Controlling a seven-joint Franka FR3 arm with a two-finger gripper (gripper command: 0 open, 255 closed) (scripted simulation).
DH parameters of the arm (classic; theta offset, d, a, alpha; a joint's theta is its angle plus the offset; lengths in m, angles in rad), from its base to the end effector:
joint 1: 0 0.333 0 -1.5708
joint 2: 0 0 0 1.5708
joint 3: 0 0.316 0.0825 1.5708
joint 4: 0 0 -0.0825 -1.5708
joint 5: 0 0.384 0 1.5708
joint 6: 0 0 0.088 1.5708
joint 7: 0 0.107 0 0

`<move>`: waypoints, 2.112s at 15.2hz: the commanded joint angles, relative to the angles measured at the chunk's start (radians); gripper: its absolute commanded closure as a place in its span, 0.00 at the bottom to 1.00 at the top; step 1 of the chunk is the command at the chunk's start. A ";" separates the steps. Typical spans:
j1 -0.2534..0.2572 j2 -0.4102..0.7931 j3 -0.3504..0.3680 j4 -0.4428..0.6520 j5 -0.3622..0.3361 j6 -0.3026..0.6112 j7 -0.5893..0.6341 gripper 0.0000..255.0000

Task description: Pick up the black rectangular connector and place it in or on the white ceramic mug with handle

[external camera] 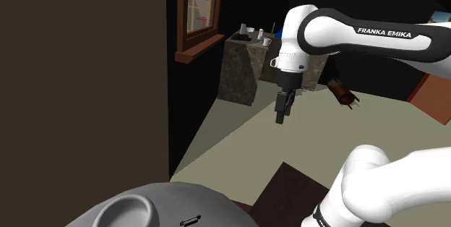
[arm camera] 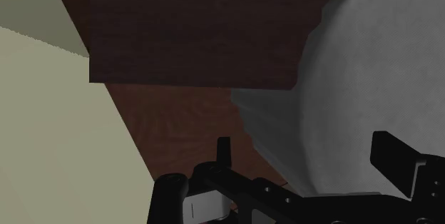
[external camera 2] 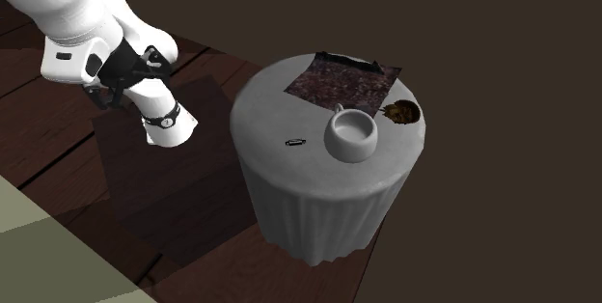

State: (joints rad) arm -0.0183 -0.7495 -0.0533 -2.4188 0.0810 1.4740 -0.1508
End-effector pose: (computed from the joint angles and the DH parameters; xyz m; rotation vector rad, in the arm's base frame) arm 0.3007 -0.0156 0.5432 -2.9887 -0.1450 0.2745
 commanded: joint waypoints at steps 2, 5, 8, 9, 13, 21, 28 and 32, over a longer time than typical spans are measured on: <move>0.007 -0.004 0.020 -0.024 0.014 0.028 0.020 0.00; 0.031 -0.008 0.082 -0.089 0.057 0.116 0.077 0.00; 0.058 0.006 0.146 -0.141 0.100 0.208 0.134 0.00; 0.067 0.015 0.168 -0.156 0.114 0.241 0.152 0.00; 0.104 0.071 0.258 -0.199 0.166 0.375 0.228 0.00; 0.149 0.281 0.447 -0.208 0.219 0.663 0.390 0.00; 0.126 0.553 0.615 -0.132 0.120 0.903 0.599 0.00; 0.106 0.743 0.683 -0.056 -0.063 1.008 0.793 0.00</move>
State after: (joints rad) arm 0.0915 -0.0595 0.6133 -2.4919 0.0741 2.4493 0.5843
